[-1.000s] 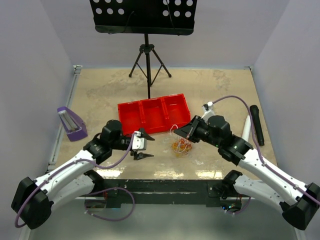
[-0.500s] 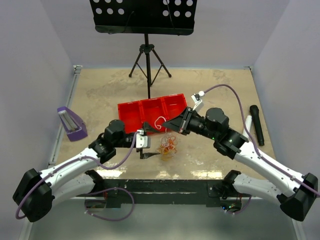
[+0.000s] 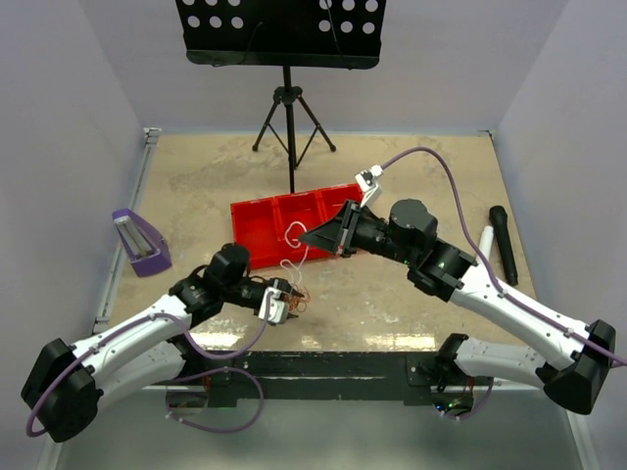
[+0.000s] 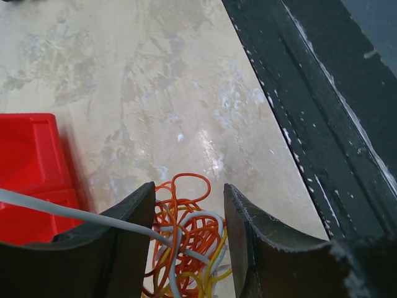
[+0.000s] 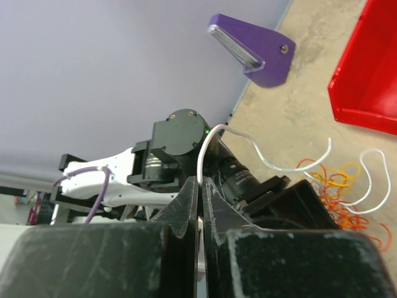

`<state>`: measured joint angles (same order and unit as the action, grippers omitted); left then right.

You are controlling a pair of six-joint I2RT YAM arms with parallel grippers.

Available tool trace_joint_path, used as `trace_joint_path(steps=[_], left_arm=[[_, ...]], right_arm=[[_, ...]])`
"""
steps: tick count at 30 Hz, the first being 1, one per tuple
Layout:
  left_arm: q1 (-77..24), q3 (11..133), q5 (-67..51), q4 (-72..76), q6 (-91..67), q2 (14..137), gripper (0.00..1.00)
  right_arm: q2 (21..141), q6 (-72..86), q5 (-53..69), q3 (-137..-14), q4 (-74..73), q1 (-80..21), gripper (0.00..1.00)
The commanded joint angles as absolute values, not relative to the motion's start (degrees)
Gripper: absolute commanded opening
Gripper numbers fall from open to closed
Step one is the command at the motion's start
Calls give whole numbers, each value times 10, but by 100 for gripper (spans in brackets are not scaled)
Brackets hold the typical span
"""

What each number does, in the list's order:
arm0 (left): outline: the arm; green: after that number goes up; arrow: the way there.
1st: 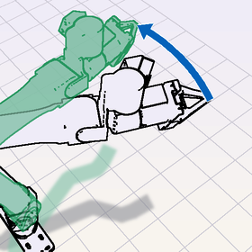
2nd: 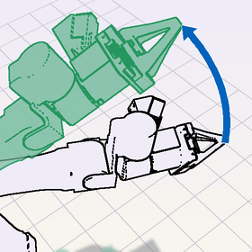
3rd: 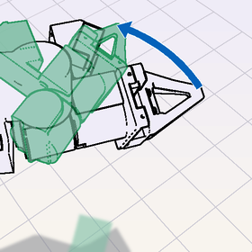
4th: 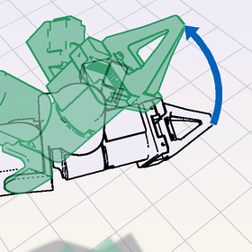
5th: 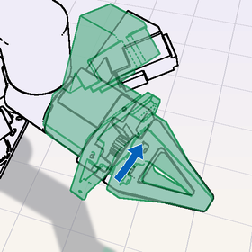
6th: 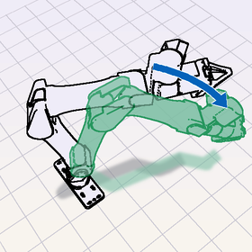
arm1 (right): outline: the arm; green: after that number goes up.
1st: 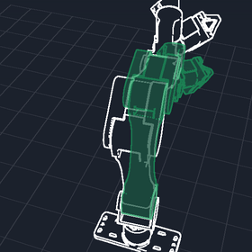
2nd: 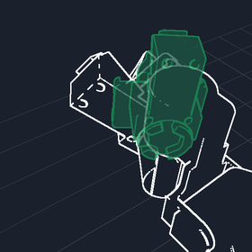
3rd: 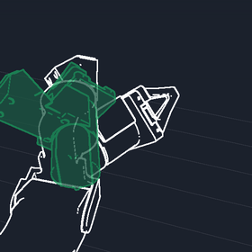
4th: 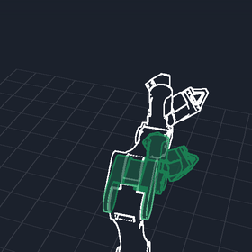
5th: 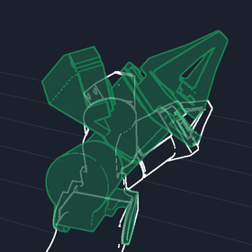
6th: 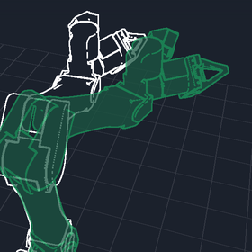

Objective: Untangle the cables

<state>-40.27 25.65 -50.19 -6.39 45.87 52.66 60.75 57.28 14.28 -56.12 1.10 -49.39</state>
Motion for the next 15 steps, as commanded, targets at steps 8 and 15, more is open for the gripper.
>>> trace_joint_path(steps=[8,15], left_arm=[[-404,266,-516,-199,592,498,100],[-403,287,-475,-176,532,497,100]], right_arm=[[583,529,41,-509,-119,-494,0],[557,548,20,-447,-155,-494,0]])
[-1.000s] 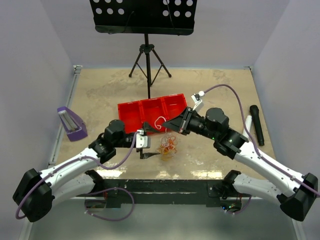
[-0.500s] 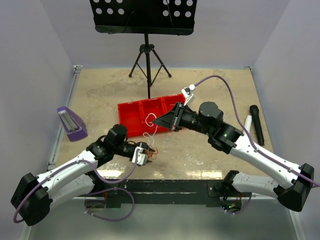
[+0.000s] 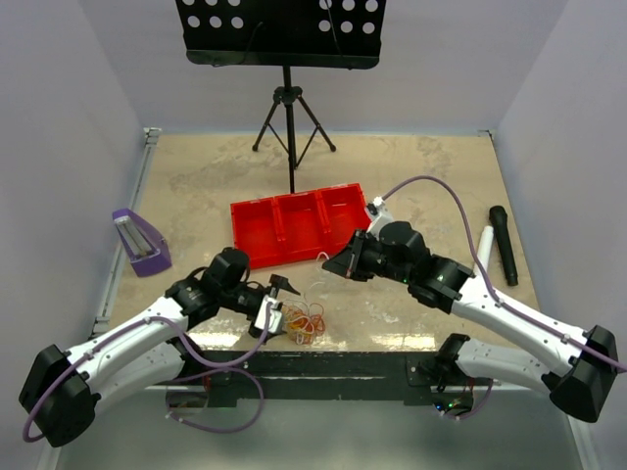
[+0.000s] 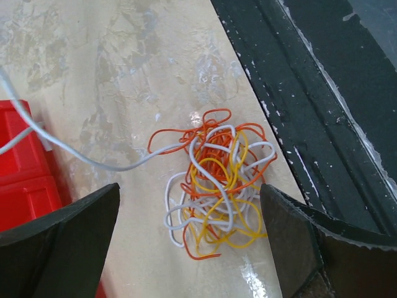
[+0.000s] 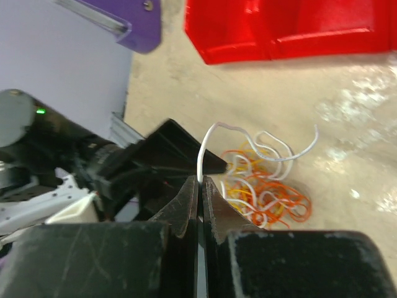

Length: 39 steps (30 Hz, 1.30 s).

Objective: Untangle the cables

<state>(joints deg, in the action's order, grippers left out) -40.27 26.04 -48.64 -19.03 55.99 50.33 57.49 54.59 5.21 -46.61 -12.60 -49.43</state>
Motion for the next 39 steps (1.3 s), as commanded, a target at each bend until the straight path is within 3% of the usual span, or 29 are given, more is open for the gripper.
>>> trace_joint_path(steps=[1,4,7,8,12,17,20,25,31,39], left_arm=[[-403,284,-473,-178,533,497,99],[-403,267,-481,-155,514,500,88],[-404,257,-504,-132,504,504,61],[-403,256,-512,-134,510,509,56],[-410,260,-531,-184,570,530,54],[-428,272,-513,-230,613,554,66],[-440,279,-496,-219,596,575,64],[-445,285,-451,-105,512,615,31],[-445,307,-428,-112,512,633,1],[-439,421,-393,-194,450,578,0]], right_arm=[[556,552,11,-443,-162,-494,0],[549,560,2,-427,-179,-494,0],[528,574,2,-415,-192,-494,1],[523,576,-8,-412,-193,-494,1],[510,582,-13,-412,-196,-494,1],[510,583,-16,-417,-196,-494,1],[508,580,-14,-424,-193,-494,1],[492,580,-15,-427,-196,-494,1],[470,583,-26,-410,-206,-494,2],[497,572,-52,-382,-199,-493,4]])
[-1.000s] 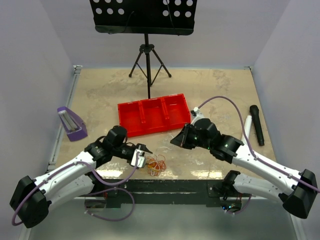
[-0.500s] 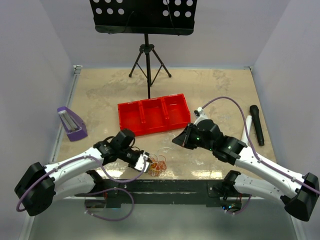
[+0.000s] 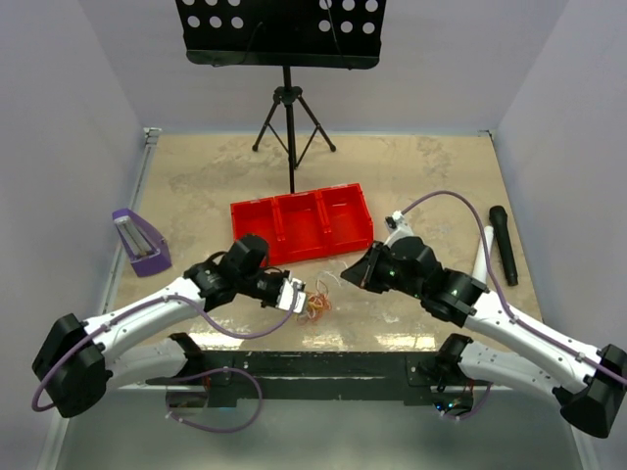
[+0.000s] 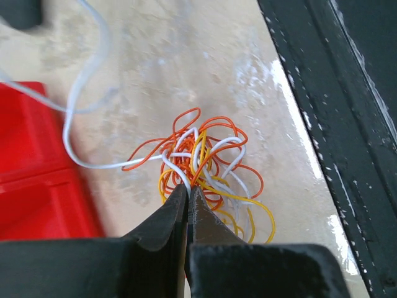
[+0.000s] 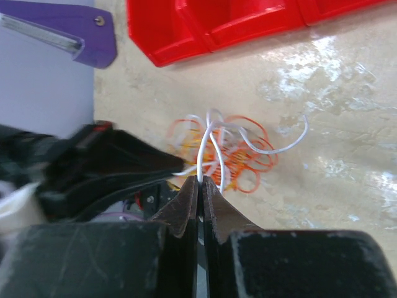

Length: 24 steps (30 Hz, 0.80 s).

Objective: Untangle the cables

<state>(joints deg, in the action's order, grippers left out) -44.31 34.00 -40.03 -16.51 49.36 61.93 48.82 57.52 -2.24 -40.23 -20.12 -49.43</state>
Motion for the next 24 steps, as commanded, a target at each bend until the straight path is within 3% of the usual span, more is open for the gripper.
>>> trace_joint_path(steps=[1,6,10,11,13,14,17,24], left_arm=[[-438,437,-392,-205,432,569,0],[-437,500,-402,-262,378,533,0],[-437,509,-398,-357,424,511,0],[-437,503,-388,-374,437,506,0],[-437,490,-374,-395,439,499,0],[-438,480,-372,-399,432,497,0],[-437,457,-381,-388,404,503,0],[-437,446,-339,-286,305,557,0]], right_arm=[[496,574,-59,-377,-198,-493,4],[481,598,-108,-356,-231,-493,3],[454,633,-150,-339,-277,-493,2],[449,642,-162,-338,-292,-493,7],[440,645,-177,-338,-307,-493,36],[437,646,-181,-340,-312,-493,46],[434,613,-183,-360,-294,-493,60],[419,530,-131,-415,-245,-507,67]])
